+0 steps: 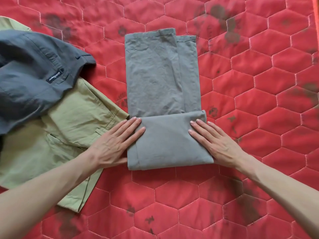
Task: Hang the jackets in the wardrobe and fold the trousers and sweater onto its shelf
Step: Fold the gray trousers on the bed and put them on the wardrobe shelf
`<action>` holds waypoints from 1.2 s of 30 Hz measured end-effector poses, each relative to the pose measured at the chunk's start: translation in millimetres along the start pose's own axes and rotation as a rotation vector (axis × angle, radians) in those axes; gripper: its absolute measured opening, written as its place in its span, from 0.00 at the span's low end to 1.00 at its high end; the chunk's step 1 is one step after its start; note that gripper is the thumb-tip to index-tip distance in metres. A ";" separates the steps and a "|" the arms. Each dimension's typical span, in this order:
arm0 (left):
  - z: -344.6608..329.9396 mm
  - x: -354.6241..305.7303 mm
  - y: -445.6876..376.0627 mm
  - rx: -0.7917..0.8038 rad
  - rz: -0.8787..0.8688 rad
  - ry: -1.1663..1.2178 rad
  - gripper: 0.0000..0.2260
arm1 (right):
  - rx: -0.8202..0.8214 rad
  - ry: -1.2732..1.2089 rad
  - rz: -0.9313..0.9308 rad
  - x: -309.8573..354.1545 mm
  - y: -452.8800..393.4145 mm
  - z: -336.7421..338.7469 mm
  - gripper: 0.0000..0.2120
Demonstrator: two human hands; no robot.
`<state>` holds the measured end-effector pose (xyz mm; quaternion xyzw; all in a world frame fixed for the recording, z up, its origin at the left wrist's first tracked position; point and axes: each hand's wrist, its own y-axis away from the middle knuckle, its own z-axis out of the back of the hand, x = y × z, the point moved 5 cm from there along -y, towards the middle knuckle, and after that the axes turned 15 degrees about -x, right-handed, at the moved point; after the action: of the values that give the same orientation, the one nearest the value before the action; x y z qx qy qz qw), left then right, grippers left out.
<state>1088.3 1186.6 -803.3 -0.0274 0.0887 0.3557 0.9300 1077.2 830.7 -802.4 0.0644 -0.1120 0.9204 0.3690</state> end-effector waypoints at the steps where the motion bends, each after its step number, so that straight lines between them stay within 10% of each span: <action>1: 3.1 -1.0 -1.3 -0.001 -0.004 0.024 0.46 | -0.004 -0.002 -0.005 0.5 0.4 2.2 0.34; 11: 39.1 -30.1 16.5 0.014 0.109 0.622 0.33 | -0.050 -0.450 -0.247 6.0 13.7 47.2 0.27; 15: 31.1 -47.0 32.9 -0.090 0.654 0.795 0.32 | -0.104 -0.715 -0.754 11.4 23.1 49.2 0.18; 23: -11.9 -43.3 16.4 -0.243 1.461 1.214 0.50 | -0.321 -0.705 -1.072 14.0 -33.2 21.1 0.23; 28: -4.5 -43.6 -5.7 -0.272 1.467 0.867 0.19 | -0.321 -0.351 -1.230 0.2 -53.9 -6.6 0.14; 31: 3.4 -41.9 -13.8 -0.263 1.422 0.644 0.22 | -0.370 -0.145 -1.149 0.4 -55.1 -5.5 0.17; 36: 33.6 -40.9 -32.8 -0.423 0.664 0.079 0.30 | -0.355 0.003 -0.631 2.5 -61.3 2.6 0.31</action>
<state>1085.1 1139.2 -763.1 -0.2019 0.0530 0.6461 0.7342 1118.1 874.7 -789.6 0.0294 -0.2443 0.7276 0.6404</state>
